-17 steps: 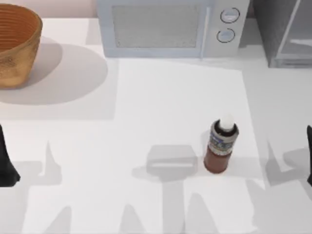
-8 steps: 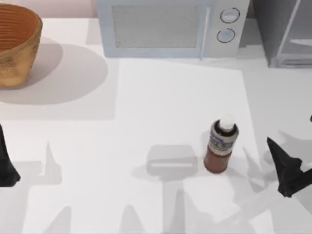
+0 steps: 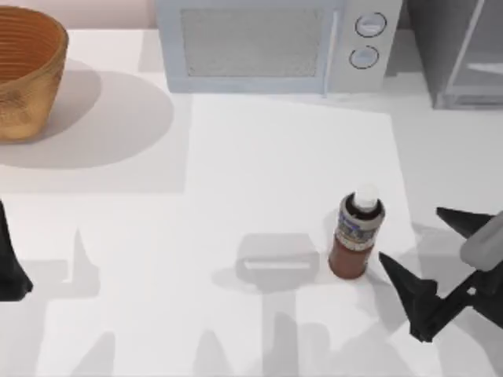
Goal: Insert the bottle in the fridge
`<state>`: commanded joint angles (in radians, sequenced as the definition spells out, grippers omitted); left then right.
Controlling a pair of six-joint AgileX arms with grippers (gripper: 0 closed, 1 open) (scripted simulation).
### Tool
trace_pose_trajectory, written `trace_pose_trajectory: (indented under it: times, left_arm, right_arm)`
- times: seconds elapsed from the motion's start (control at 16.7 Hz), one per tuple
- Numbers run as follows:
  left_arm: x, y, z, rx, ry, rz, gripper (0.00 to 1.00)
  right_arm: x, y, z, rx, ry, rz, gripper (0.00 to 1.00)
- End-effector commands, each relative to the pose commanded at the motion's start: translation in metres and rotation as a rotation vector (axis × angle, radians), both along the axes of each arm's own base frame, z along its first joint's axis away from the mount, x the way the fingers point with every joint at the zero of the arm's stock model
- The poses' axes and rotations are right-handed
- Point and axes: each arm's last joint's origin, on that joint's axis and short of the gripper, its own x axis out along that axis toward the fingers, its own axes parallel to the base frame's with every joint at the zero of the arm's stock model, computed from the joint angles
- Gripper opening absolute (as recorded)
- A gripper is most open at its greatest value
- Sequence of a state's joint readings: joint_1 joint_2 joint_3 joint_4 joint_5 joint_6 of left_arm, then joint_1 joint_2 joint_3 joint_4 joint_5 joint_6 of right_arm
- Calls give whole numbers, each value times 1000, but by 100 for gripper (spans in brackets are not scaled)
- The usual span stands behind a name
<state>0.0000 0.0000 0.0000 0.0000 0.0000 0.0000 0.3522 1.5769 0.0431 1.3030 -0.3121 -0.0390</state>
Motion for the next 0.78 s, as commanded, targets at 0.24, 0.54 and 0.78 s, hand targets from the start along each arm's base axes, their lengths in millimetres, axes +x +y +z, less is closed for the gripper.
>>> trace_pose_trajectory:
  times: [0.24, 0.54, 0.78]
  left_arm:
    - [0, 0, 0, 0, 0, 0, 100]
    - [0, 0, 0, 0, 0, 0, 100]
    - [0, 0, 0, 0, 0, 0, 100]
  right_arm:
    - [1, 10, -9, 3, -15, 77, 100]
    - [3, 13, -9, 3, -30, 94, 100]
    - [5, 15, -10, 2, -28, 92, 100]
